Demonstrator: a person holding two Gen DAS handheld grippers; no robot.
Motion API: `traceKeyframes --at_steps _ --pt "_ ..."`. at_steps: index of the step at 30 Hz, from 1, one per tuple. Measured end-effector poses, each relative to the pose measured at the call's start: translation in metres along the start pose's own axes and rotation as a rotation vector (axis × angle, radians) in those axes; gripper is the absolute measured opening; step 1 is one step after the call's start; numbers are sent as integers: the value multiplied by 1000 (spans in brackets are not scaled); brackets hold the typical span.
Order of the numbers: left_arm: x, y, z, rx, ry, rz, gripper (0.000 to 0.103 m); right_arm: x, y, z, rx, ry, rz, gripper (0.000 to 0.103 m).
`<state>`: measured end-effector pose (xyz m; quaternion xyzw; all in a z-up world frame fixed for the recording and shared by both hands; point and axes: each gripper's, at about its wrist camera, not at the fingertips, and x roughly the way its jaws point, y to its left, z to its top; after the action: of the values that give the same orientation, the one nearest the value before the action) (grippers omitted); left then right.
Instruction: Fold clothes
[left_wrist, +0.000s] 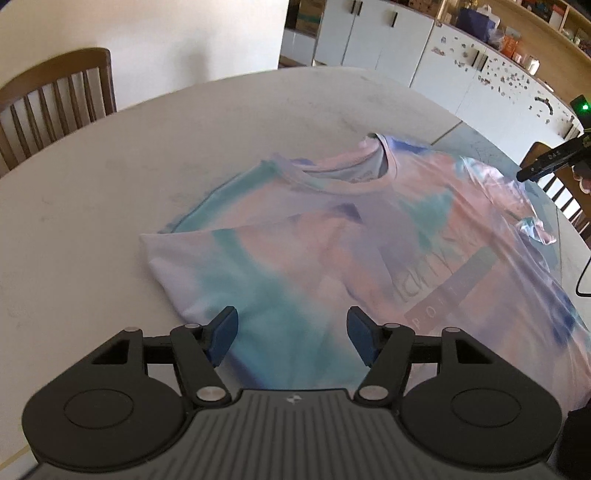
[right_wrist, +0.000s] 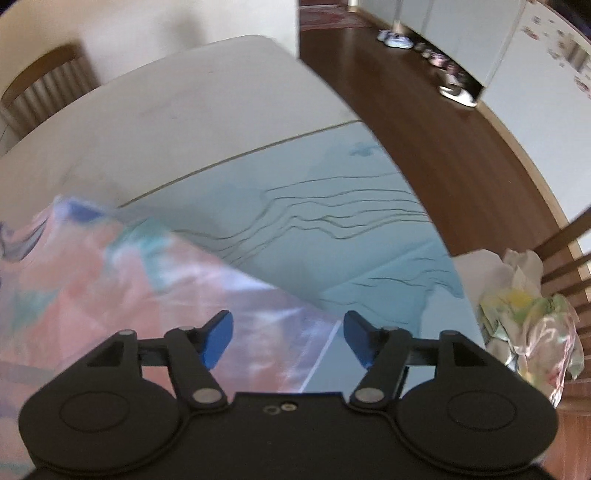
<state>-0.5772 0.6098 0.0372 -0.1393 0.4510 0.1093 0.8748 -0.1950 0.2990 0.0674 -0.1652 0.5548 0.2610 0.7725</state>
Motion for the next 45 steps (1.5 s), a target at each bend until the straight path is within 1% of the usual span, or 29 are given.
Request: traceKeyframes --at_steps 2,9,15,18,21,22,25,28,30,33,36,39,42,45 --pt "2 -1 0 7 10 4 64 7 -1 0 16 11 -14 103" --pt "2 -4 0 26 22 9 65 15 1 -1 0 32 -29 103" --pt "3 -6 0 39 24 17 66 14 7 -3 -11 23 -11 103" --pt "3 -6 0 41 27 18 66 11 14 -4 -47 26 13 103" --pt "3 -6 -1 42 25 18 66 -2 24 -2 -58 7 73 103" --pt "2 -6 -1 42 25 17 66 -8 28 0 -52 -1 107 103" --pt "2 -5 -1 44 25 15 66 -34 51 8 -35 -21 253 103" --pt "3 -5 -1 47 27 14 66 -54 85 18 -49 -29 359 103" --pt "3 -5 -1 48 27 16 66 -60 112 21 -68 -19 402 103" --pt "3 -6 -1 48 27 18 66 -55 154 22 -104 30 441 103" --pt "3 -7 -1 44 27 20 66 -44 190 14 -168 72 443 103" --pt "2 -7 -2 40 24 22 66 -33 207 8 -234 124 447 103" --pt "2 -7 -3 38 19 23 66 -41 198 11 -267 79 418 103" --pt "-2 -10 1 33 -6 17 66 -46 182 12 -309 39 330 103"
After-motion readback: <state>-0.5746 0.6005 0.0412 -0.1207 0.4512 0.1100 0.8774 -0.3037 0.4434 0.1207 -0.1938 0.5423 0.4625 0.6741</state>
